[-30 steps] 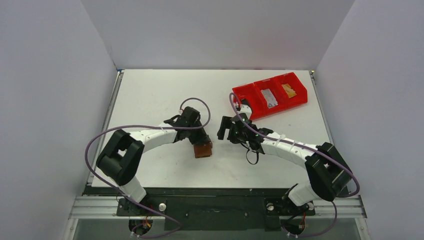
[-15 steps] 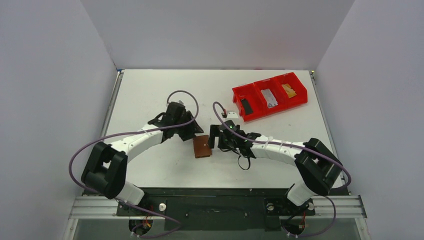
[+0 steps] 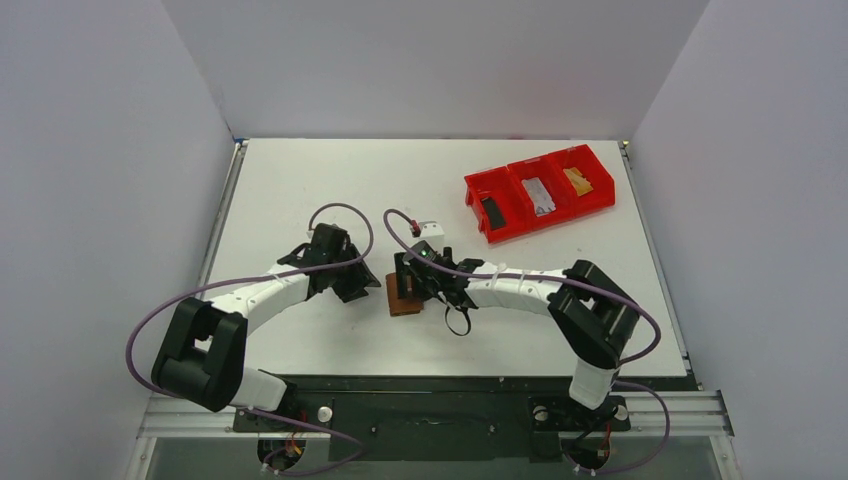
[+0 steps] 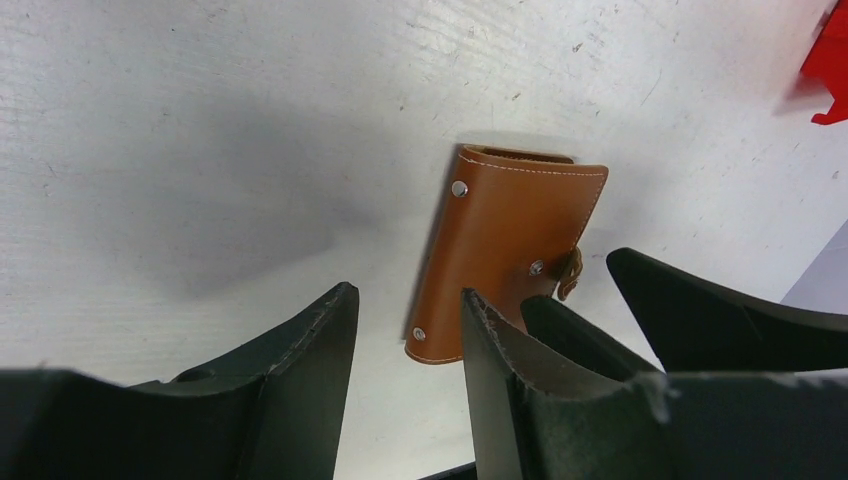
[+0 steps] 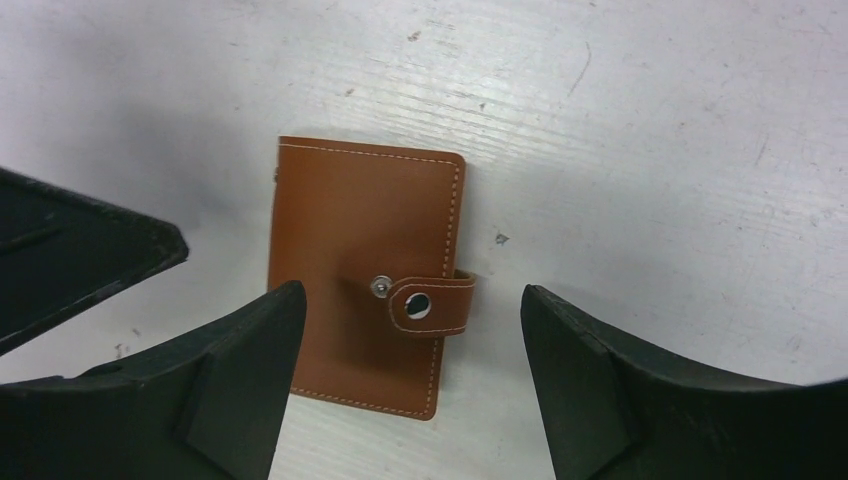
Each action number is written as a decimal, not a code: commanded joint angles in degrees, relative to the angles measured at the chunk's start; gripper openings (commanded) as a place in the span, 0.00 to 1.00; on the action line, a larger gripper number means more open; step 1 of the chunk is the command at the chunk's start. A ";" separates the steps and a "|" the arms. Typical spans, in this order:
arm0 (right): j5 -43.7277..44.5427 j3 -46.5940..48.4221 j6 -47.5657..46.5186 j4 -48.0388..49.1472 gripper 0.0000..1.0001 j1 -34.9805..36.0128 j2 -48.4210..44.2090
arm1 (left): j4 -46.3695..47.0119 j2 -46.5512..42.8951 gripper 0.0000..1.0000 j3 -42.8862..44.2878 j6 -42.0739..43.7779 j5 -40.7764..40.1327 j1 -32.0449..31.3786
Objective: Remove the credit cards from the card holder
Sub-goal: Move the card holder to the center of the board.
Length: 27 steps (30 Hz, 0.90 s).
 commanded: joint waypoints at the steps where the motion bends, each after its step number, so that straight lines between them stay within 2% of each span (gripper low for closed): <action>1: 3.49 3.05 -0.33 -3.15 0.73 0.03 1.83 | 1.44 -1.08 0.39 -0.02 0.94 0.91 0.33; 13: 5.02 2.05 1.48 -4.17 0.63 -0.12 1.52 | 2.20 -0.32 0.38 -0.27 1.11 1.44 0.33; 18: 5.35 1.96 1.81 -3.55 0.54 -0.48 1.05 | 2.38 -0.06 0.37 -0.13 1.23 1.60 0.22; 27: 5.16 2.28 2.30 -2.67 0.10 -1.69 0.98 | 2.56 0.82 0.37 0.22 1.59 1.96 0.24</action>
